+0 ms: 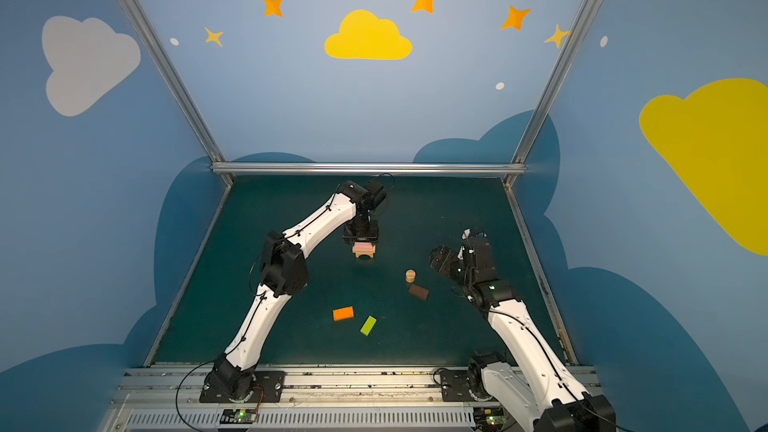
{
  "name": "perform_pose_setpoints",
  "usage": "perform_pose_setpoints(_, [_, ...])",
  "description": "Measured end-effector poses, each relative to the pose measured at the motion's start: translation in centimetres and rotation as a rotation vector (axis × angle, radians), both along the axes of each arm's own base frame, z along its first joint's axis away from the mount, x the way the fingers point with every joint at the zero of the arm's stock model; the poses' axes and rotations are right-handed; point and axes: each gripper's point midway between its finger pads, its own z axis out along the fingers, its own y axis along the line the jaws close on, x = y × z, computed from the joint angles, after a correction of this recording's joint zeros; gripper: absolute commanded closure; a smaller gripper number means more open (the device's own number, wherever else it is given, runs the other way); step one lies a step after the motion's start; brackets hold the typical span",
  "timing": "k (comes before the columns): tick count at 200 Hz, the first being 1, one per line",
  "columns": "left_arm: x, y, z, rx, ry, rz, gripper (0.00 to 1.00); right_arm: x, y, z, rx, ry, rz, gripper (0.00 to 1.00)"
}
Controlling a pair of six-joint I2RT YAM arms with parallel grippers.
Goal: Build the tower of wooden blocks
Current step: 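Lower the pink block with the left gripper onto the cream block, then open the left gripper and raise it from the stack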
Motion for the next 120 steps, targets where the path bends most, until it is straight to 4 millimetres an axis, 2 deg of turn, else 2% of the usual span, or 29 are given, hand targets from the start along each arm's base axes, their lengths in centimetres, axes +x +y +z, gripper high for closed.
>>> perform_pose_setpoints(83, [-0.4, 0.0, 0.3, 0.003, 0.004, 0.000, 0.29, -0.2, 0.0, 0.6, 0.008, -0.018, 0.003, 0.12])
perform_pose_setpoints(102, [-0.5, -0.1, 1.3, -0.006, -0.007, 0.003, 0.28, -0.3, 0.0, 0.9, 0.012, -0.028, 0.005, 0.12])
perform_pose_setpoints(120, [-0.7, -0.1, 3.4, -0.029, -0.039, 0.005, 0.28, -0.3, 0.1, 1.4, 0.013, -0.026, 0.007, 0.12])
